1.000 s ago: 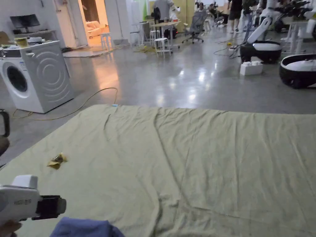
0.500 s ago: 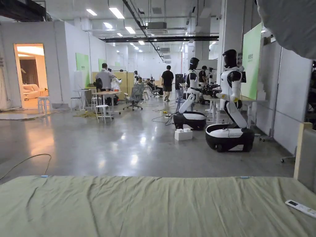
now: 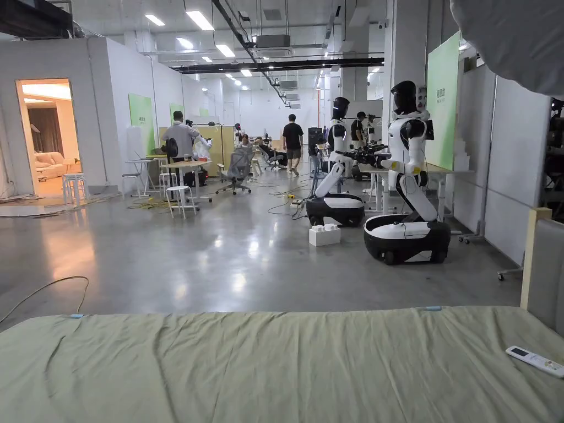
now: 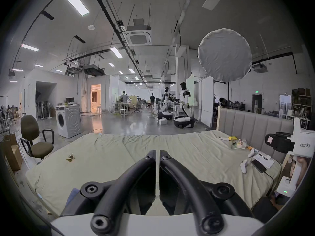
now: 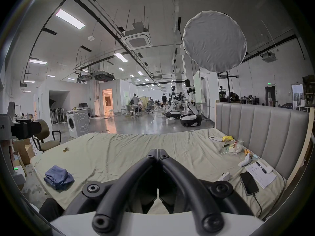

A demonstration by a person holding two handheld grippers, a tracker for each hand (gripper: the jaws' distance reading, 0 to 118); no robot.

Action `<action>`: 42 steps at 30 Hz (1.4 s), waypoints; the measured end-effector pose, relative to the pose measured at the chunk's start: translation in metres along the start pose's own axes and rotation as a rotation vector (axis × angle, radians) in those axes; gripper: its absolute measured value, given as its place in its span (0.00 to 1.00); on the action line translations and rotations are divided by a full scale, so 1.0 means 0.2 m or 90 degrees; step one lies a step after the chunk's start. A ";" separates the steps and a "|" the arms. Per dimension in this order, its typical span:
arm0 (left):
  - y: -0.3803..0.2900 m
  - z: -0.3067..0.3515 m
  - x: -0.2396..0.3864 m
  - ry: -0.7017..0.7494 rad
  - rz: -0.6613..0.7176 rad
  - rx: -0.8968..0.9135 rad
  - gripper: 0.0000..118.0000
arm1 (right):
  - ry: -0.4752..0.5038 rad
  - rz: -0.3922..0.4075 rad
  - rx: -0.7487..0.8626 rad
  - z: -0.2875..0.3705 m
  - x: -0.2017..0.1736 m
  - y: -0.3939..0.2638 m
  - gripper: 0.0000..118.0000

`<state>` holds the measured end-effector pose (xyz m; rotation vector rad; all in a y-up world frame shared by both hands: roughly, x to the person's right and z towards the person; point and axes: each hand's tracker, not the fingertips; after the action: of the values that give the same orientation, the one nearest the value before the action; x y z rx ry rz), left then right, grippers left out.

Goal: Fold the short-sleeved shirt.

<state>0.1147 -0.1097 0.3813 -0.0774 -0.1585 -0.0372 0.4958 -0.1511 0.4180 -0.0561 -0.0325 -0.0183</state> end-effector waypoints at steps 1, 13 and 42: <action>0.01 0.00 0.01 0.000 0.006 -0.001 0.03 | 0.008 0.025 0.014 0.00 -0.01 0.01 0.00; 0.03 0.03 0.04 0.013 -0.026 0.051 0.03 | 0.021 0.011 0.001 -0.01 -0.03 0.04 0.00; 0.08 0.05 -0.04 0.052 -0.012 0.072 1.00 | 0.045 -0.016 0.009 0.00 -0.05 0.12 1.00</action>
<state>0.1062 -0.0923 0.3887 0.0388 -0.0797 -0.0495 0.4863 -0.1277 0.4167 -0.0404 0.0378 -0.0457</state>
